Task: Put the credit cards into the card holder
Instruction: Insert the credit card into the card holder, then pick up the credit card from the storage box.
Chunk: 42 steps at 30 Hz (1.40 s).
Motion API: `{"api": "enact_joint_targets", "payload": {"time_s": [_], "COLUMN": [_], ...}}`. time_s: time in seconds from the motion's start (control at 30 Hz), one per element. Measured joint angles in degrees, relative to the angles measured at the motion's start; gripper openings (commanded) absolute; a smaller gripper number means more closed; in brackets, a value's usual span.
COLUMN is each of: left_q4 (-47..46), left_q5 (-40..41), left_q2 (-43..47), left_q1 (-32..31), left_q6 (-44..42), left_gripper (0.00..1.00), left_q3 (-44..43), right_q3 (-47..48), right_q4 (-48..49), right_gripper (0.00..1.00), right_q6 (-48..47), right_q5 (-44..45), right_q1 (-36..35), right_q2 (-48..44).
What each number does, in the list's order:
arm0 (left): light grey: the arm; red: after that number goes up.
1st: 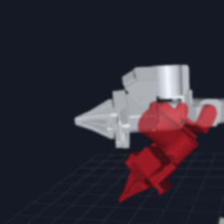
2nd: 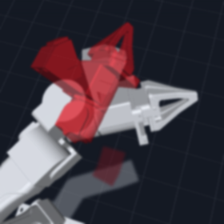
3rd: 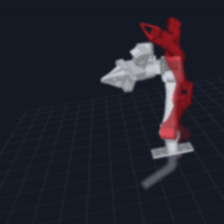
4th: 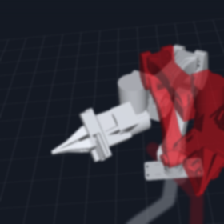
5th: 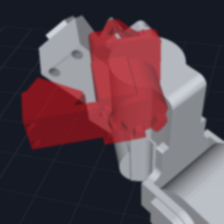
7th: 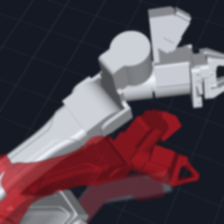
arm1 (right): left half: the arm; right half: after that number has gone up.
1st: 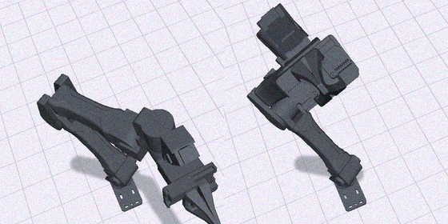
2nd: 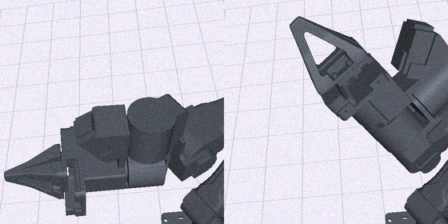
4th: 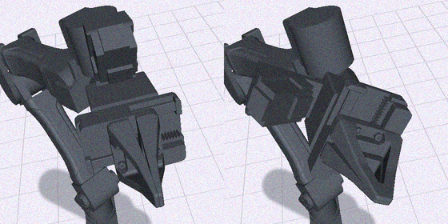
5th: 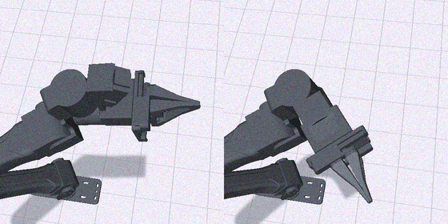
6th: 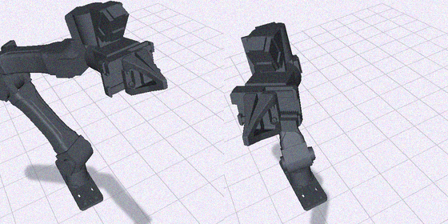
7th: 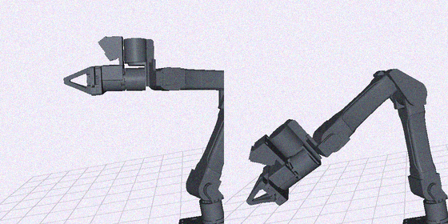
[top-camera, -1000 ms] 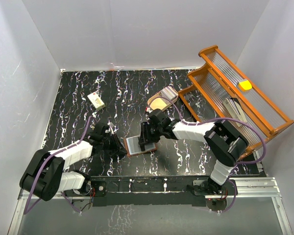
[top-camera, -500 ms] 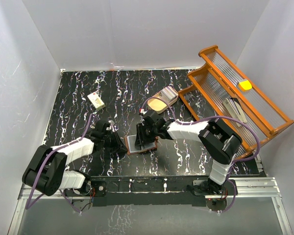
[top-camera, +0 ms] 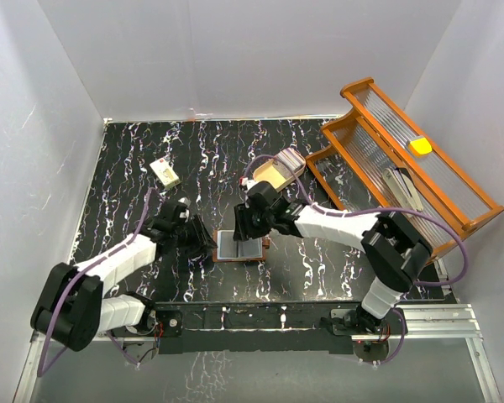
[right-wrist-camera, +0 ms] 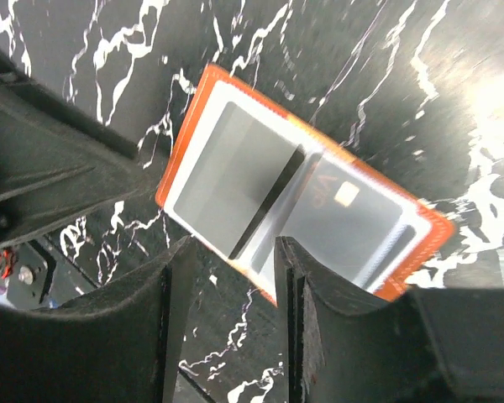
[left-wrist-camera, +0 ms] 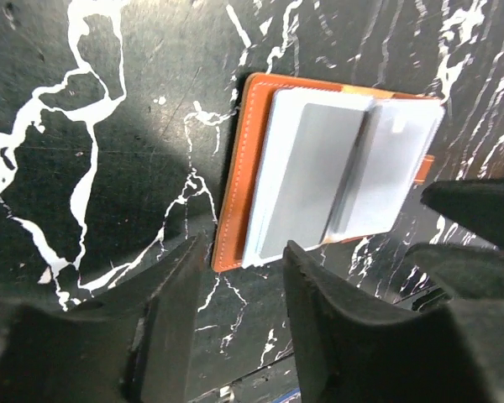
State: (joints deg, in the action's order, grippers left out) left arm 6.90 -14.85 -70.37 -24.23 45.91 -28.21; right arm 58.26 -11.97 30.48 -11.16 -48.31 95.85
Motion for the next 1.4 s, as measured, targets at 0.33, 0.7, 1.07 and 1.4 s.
{"api": "enact_joint_targets", "payload": {"time_s": [0.33,0.7,1.07,1.4], "left_q4": [7.8,10.8,17.2,19.1], "left_q5": [4.3,2.4,-0.1,-1.1], "left_q2": [8.9,10.4,9.3,9.3], "left_q1": [0.0,0.0,0.0,0.0], "left_q6": [-4.2,-7.8,-13.4,-15.7], "left_gripper": [0.62,0.99,0.99,0.99], "left_q3": [-6.8,-7.0,-13.9,-14.5], "right_q3": [12.5,30.2,44.0,49.7], "right_q4": [-8.6,-14.0,-19.7,-21.3], "right_gripper": [0.50,0.59,0.64,0.65], "right_q6": [-10.2,-21.4,-30.4,-36.0], "right_q5": [15.5,31.4,42.2,47.6], "right_q1": [4.2,10.0,16.2,17.1], "right_q2": [-0.9,11.3,28.0,33.6]}}
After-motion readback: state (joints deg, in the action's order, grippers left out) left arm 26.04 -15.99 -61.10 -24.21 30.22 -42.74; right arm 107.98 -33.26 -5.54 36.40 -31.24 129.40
